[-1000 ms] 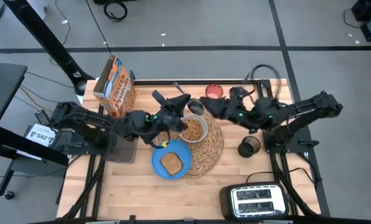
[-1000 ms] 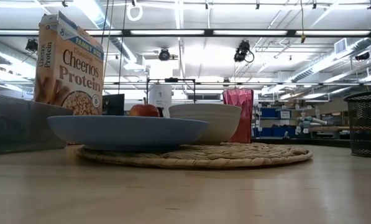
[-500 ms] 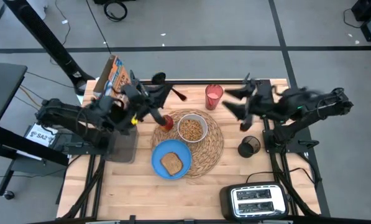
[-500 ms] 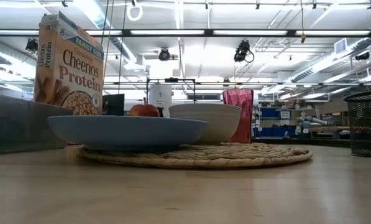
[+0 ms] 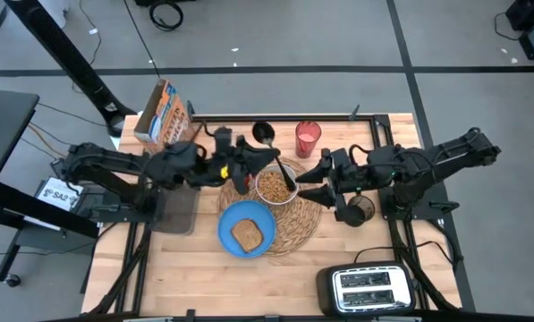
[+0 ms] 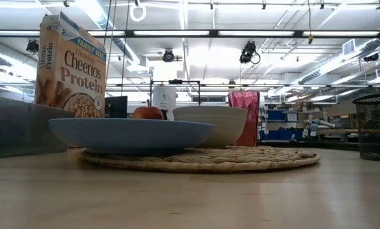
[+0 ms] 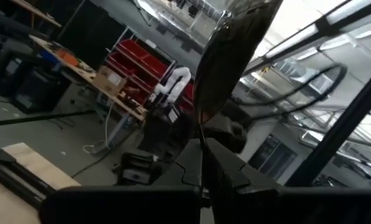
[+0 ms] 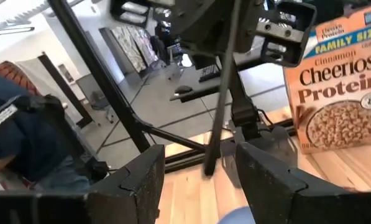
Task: Arrange a breakfast setting
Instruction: Put the spoon on the woven placemat to the right of the bowl
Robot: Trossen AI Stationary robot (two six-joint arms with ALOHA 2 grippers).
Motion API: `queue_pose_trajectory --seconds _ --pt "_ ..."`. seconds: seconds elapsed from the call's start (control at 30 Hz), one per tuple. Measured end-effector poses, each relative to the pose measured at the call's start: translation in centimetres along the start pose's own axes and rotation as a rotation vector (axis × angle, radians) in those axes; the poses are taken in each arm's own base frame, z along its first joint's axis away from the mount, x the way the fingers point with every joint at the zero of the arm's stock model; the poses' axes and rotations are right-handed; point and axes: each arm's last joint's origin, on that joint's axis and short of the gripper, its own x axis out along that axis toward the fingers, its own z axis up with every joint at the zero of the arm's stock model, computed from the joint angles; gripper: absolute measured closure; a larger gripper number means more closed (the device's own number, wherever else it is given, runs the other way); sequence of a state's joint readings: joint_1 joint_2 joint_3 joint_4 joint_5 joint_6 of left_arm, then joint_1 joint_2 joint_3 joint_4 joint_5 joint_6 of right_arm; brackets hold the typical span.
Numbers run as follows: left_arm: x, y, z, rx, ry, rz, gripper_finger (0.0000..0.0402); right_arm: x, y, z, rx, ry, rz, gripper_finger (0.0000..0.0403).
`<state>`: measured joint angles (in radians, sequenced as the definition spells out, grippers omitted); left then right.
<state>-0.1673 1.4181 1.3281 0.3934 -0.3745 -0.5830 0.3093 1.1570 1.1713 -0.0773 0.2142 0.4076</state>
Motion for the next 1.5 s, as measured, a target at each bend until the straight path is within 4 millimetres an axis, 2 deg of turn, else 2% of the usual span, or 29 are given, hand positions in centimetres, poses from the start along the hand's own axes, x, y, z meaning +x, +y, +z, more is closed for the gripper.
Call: queue_pose_trajectory --seconds 0.13,0.33,0.6,0.77,0.9,1.03,1.27,1.4,1.5 --pt "0.7 0.3 -1.0 0.000 0.006 -0.005 0.0389 0.3 0.1 -0.5 0.002 0.031 0.001 0.0201" --pt "1.1 0.5 -1.3 -0.006 -0.015 -0.012 0.0389 0.8 0.0 -1.1 0.031 0.065 -0.010 0.0223" --pt "1.1 0.5 -1.3 0.014 0.005 -0.036 0.0389 0.8 0.0 -1.0 0.090 0.059 -0.022 0.0306" --pt "1.1 0.5 -1.3 0.040 0.011 -0.039 0.0389 1.0 -0.1 -1.3 0.152 0.068 -0.047 0.0381" --pt "1.1 0.5 -1.3 0.050 0.005 -0.037 0.0378 1.2 -0.2 -1.4 0.219 0.056 -0.070 0.0389" --pt "1.1 0.5 -1.3 0.048 0.001 -0.034 0.0334 1.2 0.1 -1.4 0.319 0.035 -0.085 0.0393" --pt "0.9 0.3 -1.6 0.109 0.030 -0.032 0.0204 0.4 2.1 -2.0 0.558 -0.020 -0.107 0.0393" --pt "0.4 0.1 -3.0 0.203 0.160 -0.021 0.0143 -0.1 2.9 -2.6 0.703 -0.041 -0.145 0.0393" --pt "-0.7 0.0 -4.2 0.256 0.308 0.015 0.0124 -0.6 3.2 -3.6 0.854 0.013 -0.198 0.0393"
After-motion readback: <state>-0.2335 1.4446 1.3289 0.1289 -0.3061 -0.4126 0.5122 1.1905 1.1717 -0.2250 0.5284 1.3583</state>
